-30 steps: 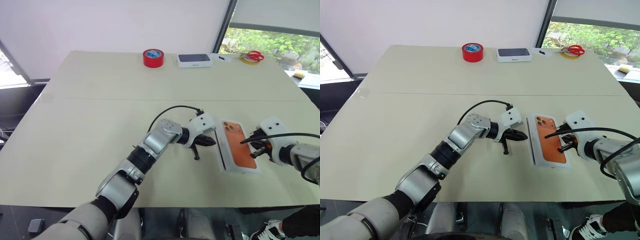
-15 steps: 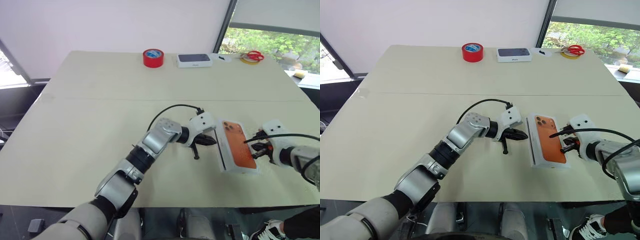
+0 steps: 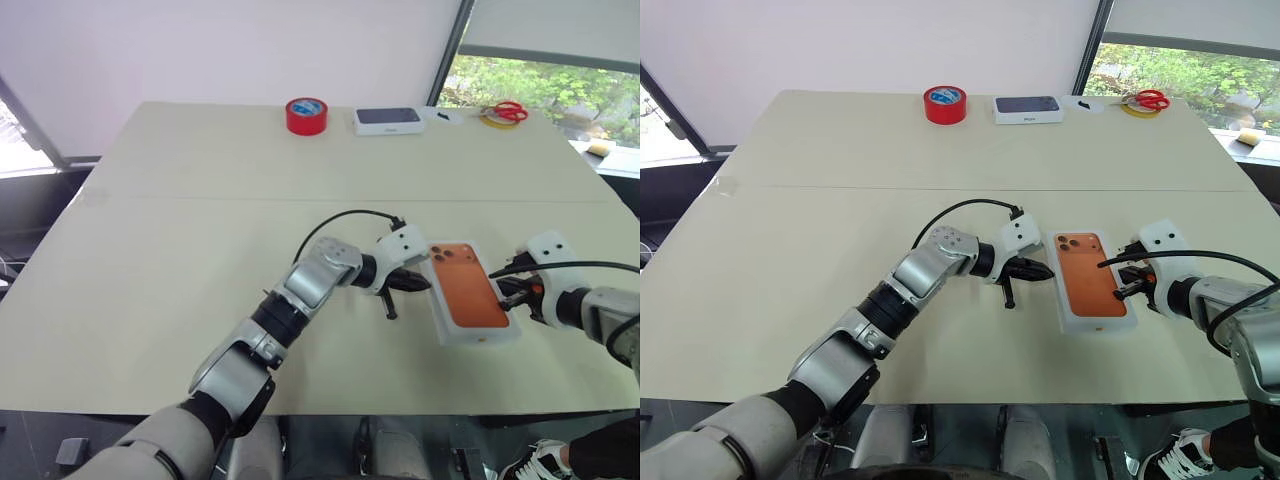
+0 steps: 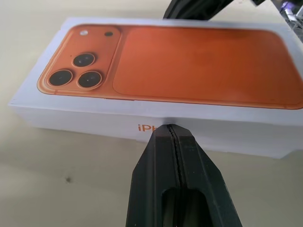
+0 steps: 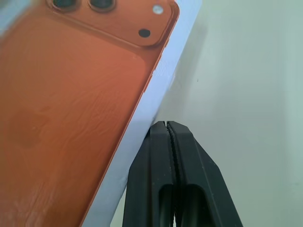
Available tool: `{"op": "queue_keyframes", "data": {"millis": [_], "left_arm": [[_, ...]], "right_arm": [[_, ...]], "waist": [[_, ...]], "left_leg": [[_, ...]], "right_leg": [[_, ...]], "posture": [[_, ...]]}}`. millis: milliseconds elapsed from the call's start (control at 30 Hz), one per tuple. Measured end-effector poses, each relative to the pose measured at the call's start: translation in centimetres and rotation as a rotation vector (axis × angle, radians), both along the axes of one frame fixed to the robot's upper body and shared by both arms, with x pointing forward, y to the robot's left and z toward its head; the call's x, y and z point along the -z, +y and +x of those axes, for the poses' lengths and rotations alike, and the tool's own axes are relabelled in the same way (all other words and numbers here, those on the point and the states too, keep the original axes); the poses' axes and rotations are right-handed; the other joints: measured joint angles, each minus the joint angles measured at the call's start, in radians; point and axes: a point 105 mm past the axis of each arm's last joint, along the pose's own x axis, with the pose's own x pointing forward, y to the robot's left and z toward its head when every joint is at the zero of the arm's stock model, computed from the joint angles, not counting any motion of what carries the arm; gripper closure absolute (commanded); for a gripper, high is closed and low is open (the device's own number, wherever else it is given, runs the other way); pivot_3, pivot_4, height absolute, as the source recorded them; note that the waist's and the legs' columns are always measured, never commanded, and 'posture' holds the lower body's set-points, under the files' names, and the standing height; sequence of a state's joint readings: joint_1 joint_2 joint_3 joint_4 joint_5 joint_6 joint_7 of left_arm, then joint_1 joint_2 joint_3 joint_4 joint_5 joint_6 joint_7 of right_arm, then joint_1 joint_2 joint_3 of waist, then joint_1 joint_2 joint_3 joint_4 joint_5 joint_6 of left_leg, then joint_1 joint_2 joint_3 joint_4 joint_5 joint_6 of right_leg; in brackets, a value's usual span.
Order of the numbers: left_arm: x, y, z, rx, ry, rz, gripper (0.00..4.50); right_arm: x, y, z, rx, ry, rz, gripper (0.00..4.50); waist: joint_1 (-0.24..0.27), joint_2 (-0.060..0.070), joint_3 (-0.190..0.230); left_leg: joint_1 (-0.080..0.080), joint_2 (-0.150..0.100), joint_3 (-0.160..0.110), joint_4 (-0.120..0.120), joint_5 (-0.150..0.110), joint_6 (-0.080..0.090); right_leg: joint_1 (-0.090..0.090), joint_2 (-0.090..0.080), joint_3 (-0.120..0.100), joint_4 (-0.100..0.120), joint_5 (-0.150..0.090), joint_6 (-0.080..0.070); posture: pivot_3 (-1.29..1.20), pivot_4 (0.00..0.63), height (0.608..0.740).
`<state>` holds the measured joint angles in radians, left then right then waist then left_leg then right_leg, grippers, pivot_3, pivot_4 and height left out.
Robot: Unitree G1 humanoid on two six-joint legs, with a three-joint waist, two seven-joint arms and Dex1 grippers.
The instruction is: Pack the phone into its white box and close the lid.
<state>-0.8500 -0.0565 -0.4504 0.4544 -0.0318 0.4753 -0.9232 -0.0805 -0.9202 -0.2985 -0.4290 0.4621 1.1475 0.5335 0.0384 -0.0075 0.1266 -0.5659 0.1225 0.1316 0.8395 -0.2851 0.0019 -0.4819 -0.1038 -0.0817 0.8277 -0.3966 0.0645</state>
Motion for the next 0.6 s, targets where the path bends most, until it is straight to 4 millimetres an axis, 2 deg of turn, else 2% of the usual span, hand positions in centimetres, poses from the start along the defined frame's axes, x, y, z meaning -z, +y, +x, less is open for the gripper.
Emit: {"op": "queue_keyframes", "data": {"millis": [600], "left_arm": [[0.2, -0.3, -0.4, 0.009, 0.009, -0.003, 4.5]], "right_arm": [[1.8, -0.7, -1.3, 0.023, 0.056, -0.036, 4.44]], "waist": [[0.001, 0.0, 0.0]], "left_leg": [[0.0, 0.0, 0.0, 0.0, 0.0, 0.0]], "right_leg": [[0.0, 0.0, 0.0, 0.0, 0.0, 0.0]], "posture": [[0.0, 0.15, 0.637]]}}
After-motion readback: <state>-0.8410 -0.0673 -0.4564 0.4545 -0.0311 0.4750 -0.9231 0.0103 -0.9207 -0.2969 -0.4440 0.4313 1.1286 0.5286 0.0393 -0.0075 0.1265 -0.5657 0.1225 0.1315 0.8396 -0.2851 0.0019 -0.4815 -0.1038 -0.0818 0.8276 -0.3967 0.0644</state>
